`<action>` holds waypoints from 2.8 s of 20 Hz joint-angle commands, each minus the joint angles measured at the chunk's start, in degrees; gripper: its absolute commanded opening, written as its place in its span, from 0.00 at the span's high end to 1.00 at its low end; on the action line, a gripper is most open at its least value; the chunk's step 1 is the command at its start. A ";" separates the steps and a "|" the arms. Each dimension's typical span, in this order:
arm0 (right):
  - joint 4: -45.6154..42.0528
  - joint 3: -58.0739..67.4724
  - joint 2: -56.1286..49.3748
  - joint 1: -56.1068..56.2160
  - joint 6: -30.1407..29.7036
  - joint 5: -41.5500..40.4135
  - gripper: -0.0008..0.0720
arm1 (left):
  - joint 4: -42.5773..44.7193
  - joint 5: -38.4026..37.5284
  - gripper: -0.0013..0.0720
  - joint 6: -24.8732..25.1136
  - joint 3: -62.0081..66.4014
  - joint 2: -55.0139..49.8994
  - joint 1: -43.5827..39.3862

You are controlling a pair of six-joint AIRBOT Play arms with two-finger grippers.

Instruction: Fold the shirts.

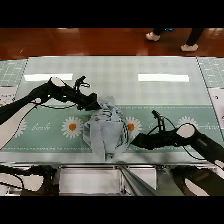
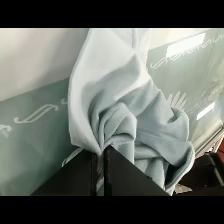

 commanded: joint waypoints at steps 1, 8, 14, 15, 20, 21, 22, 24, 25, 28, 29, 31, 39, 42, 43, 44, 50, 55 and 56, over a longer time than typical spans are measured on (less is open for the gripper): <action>7.69 2.93 -8.79 6.32 -5.40 -4.90 0.42 | 0.00 -0.37 0.95 0.04 0.07 0.00 0.02; 5.07 15.39 -18.10 8.63 -7.69 -5.01 0.97 | -0.13 -0.50 0.95 0.00 2.45 0.20 2.23; -13.40 32.13 -10.62 2.12 -0.90 4.48 0.96 | -0.74 -2.40 0.95 0.02 12.76 6.67 5.49; -18.71 37.03 -8.81 -0.70 1.60 6.88 0.96 | -0.74 -2.38 0.95 0.00 15.13 8.74 6.27; -29.29 66.42 -4.07 -13.49 3.96 21.11 0.96 | -0.74 -2.36 0.95 -1.01 29.18 19.56 11.76; -29.77 72.83 -3.98 -14.82 3.93 23.78 0.96 | -0.72 -2.36 0.95 -1.07 32.04 21.73 12.85; -30.58 78.51 -3.98 -15.43 3.93 25.88 0.96 | -0.72 -2.27 0.95 -1.07 34.93 24.04 14.03; -33.18 89.29 -3.98 -15.41 3.93 29.42 0.96 | -0.72 -2.12 0.95 -1.09 39.54 28.68 16.33; -34.23 94.12 -3.87 -15.41 3.96 30.86 0.96 | -0.70 -2.14 0.95 -1.09 41.18 30.99 17.46; -40.37 100.32 -0.72 -15.41 4.68 31.78 0.96 | 0.02 -2.45 0.95 -1.07 42.34 38.91 21.14; -43.25 100.32 1.27 -15.41 5.03 32.06 0.96 | 1.36 -3.10 0.95 -1.07 42.32 41.59 22.23; -47.95 100.32 4.83 -15.41 6.12 33.27 0.96 | 5.20 -5.46 0.95 -1.55 42.32 46.05 23.43; -42.82 90.18 11.37 -15.41 11.02 49.22 0.96 | 10.71 -18.67 0.95 -4.31 35.34 57.51 23.47; -35.23 74.42 11.50 -15.37 8.68 44.50 0.96 | 10.71 -18.84 0.95 -4.98 20.87 60.81 23.45; -34.99 68.24 11.41 -15.37 7.91 40.68 0.96 | 10.71 -18.82 0.95 -4.98 15.58 61.22 23.45; -35.15 62.40 10.80 -15.39 7.43 36.85 0.96 | 10.71 -18.56 0.95 -4.94 9.75 61.27 23.45; -34.49 51.80 -7.50 -15.41 4.13 22.12 0.96 | 10.69 9.90 0.95 -2.32 -20.06 54.60 21.42; -33.62 58.21 -24.70 -15.43 4.24 13.07 0.96 | 10.47 29.33 0.95 -1.73 -18.73 34.25 16.65; -33.59 59.49 -26.91 -15.43 5.11 12.04 0.96 | 10.47 30.34 0.95 -1.70 -17.11 30.36 16.22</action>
